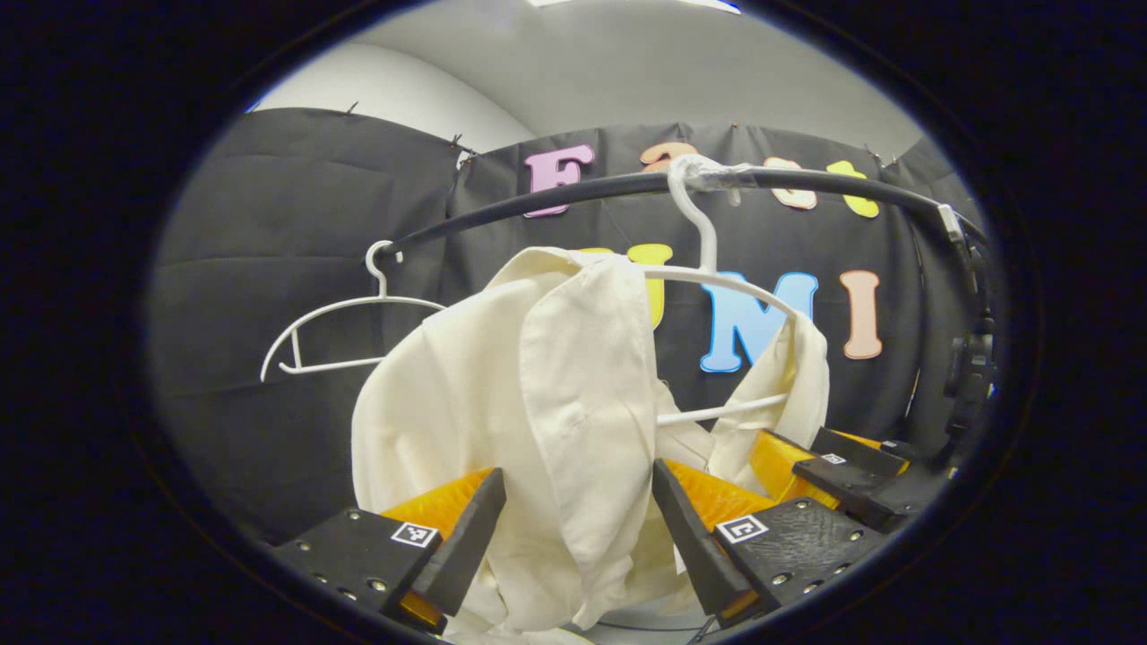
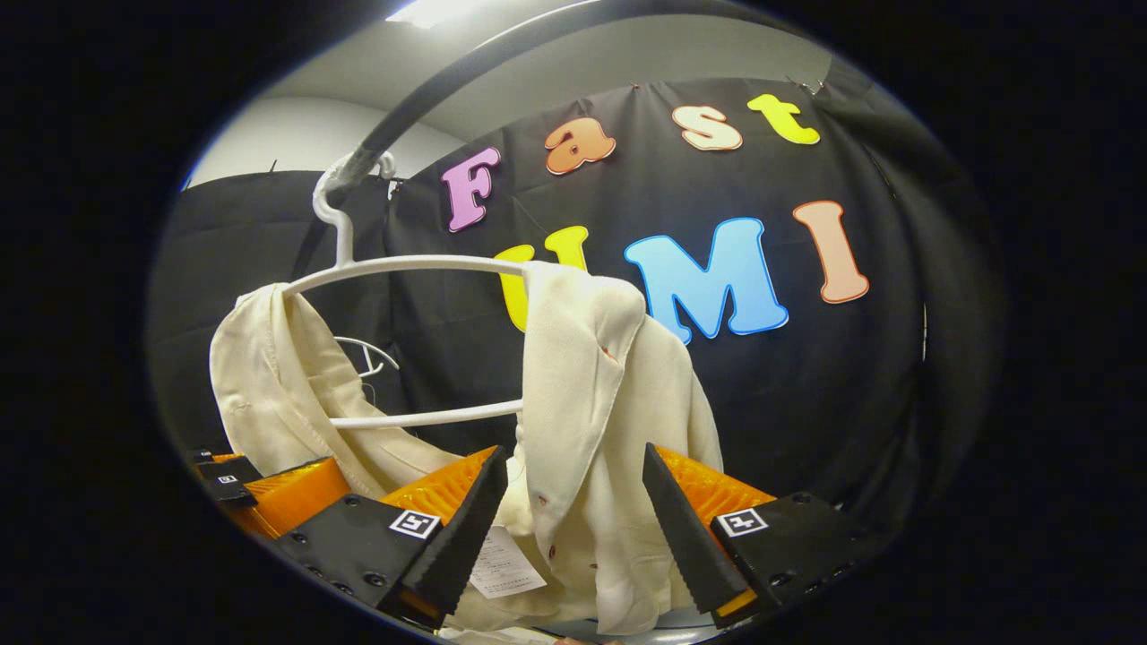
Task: Grasp the clothes on the hanger with both hands and then place them into the laundry hamper below.
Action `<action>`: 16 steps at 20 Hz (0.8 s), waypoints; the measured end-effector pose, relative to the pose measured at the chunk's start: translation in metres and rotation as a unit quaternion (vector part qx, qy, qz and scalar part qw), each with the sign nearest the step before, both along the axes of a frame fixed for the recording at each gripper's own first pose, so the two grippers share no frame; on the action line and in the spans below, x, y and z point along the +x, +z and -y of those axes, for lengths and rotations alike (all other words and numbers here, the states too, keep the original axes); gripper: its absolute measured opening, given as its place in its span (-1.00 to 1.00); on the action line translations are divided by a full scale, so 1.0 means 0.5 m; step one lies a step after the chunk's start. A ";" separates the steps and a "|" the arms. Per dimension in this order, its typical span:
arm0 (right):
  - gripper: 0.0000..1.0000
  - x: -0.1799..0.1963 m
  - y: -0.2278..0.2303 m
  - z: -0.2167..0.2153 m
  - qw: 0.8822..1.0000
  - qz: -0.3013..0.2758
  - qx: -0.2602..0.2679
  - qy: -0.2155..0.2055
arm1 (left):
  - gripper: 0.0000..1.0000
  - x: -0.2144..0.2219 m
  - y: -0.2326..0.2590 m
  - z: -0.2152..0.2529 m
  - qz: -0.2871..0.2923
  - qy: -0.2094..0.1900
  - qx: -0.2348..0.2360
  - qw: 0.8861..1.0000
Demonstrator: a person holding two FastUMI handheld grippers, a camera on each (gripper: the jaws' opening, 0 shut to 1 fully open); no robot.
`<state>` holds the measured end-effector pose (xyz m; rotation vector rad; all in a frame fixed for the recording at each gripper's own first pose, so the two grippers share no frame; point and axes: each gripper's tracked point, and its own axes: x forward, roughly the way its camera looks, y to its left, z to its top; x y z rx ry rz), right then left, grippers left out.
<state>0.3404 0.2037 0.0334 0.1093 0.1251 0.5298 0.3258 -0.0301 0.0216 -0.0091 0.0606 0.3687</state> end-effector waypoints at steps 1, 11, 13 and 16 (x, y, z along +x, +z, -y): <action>0.84 0.004 -0.002 -0.005 1.000 -0.002 0.001 0.000 | 0.99 0.005 0.002 0.002 0.001 0.003 -0.006 1.000; 0.88 0.064 -0.018 -0.010 1.000 0.004 0.006 -0.027 | 0.56 0.053 -0.014 -0.008 -0.013 0.046 0.003 0.999; 0.49 0.070 -0.021 -0.018 1.000 -0.004 0.010 -0.027 | 0.56 0.053 -0.007 -0.016 -0.011 0.058 0.015 0.998; -0.31 0.082 -0.026 -0.006 0.999 -0.004 0.005 -0.035 | -0.37 0.049 -0.003 -0.017 -0.007 0.050 0.019 0.999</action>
